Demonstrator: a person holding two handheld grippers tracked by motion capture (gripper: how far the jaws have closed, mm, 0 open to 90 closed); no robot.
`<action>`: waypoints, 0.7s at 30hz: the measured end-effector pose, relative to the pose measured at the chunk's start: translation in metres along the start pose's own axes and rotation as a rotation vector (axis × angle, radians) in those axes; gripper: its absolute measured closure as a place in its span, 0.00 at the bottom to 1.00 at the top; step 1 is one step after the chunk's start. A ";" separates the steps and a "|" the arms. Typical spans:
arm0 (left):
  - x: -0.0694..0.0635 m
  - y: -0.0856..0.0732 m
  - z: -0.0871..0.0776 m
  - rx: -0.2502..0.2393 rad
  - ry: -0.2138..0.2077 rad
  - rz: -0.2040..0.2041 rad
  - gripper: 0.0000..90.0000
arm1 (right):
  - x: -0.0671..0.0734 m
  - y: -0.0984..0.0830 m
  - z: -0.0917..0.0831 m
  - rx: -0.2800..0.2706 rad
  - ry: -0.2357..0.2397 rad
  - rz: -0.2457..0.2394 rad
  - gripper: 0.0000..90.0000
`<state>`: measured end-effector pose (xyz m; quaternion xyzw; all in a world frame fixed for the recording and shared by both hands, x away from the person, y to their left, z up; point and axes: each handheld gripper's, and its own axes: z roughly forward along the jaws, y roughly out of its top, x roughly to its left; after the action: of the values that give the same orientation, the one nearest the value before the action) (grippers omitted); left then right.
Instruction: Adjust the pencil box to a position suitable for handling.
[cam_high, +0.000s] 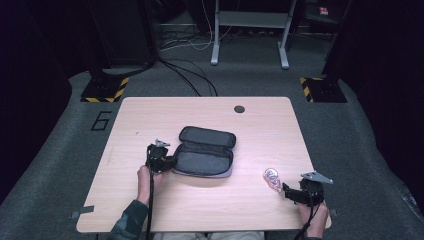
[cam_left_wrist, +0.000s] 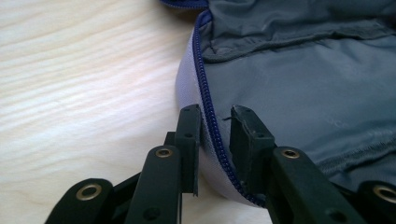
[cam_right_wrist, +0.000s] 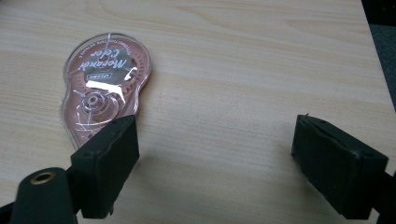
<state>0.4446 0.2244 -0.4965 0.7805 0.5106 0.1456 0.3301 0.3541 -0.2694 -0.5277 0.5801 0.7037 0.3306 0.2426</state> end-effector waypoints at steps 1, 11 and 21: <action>-0.003 -0.001 0.000 -0.002 -0.001 -0.003 0.81 | 0.000 0.000 0.000 0.005 -0.002 0.002 0.16; -0.026 -0.003 0.006 -0.030 -0.032 -0.015 0.80 | 0.000 0.000 0.000 0.004 -0.003 -0.001 0.16; -0.036 -0.006 0.006 -0.044 -0.070 -0.038 0.74 | 0.000 0.000 0.000 -0.002 0.001 -0.001 0.16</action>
<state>0.4281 0.1911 -0.5010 0.7679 0.5099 0.1234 0.3676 0.3542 -0.2696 -0.5277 0.5794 0.7038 0.3315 0.2430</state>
